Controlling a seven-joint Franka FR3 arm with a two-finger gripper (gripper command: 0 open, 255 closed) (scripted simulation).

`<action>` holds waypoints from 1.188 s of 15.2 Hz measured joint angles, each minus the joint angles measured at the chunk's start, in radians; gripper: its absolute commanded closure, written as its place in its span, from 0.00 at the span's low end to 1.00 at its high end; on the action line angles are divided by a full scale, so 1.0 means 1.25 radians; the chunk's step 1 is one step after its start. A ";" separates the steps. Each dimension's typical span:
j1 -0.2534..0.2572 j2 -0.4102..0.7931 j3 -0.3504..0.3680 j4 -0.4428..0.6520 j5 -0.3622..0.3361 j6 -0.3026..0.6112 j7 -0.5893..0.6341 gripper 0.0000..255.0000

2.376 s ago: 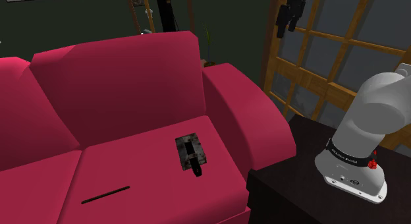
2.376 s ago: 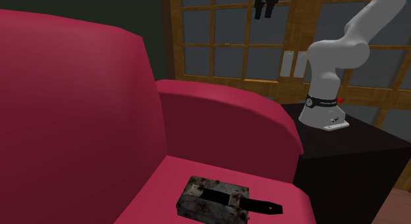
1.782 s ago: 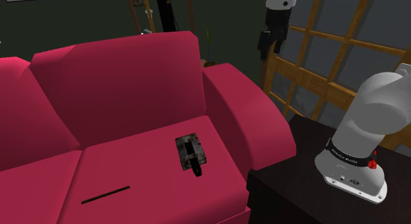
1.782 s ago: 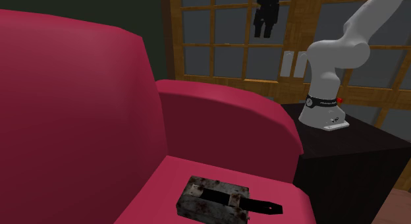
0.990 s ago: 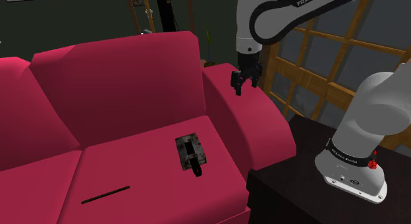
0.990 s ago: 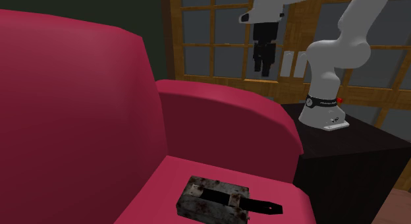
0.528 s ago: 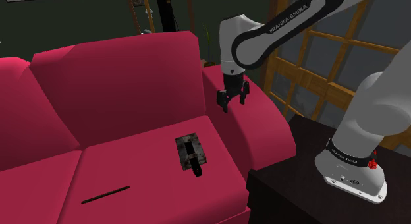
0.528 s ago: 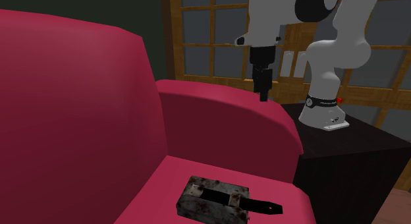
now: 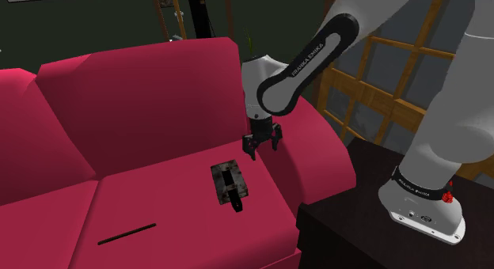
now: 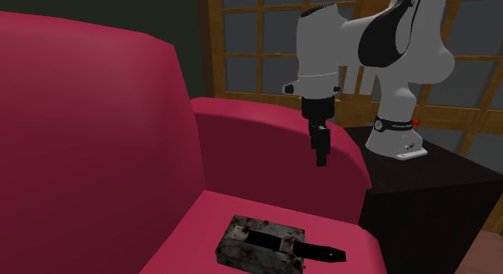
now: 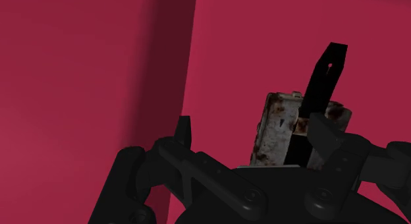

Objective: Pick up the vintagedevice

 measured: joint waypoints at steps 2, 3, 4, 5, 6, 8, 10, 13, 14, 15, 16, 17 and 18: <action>0.011 0.056 0.004 0.030 -0.010 0.019 0.034 0.00; 0.017 0.085 0.005 0.041 -0.016 0.035 0.049 0.00; 0.027 0.122 0.005 0.066 -0.025 0.043 0.071 0.00; 0.035 0.156 0.003 0.092 -0.034 0.047 0.087 0.00; 0.045 0.187 0.001 0.108 -0.039 0.059 0.104 0.00; 0.061 0.253 -0.006 0.148 -0.051 0.078 0.129 0.00; 0.083 0.315 -0.011 0.194 -0.059 0.090 0.157 0.00; 0.110 0.409 -0.023 0.277 -0.067 0.094 0.188 0.00; 0.126 0.447 -0.027 0.305 -0.070 0.103 0.203 0.00; 0.134 0.474 -0.029 0.329 -0.069 0.104 0.211 0.00; 0.141 0.493 -0.031 0.347 -0.071 0.106 0.217 0.00; 0.144 0.507 -0.033 0.357 -0.072 0.108 0.218 0.00; 0.147 0.521 -0.036 0.367 -0.073 0.112 0.219 0.00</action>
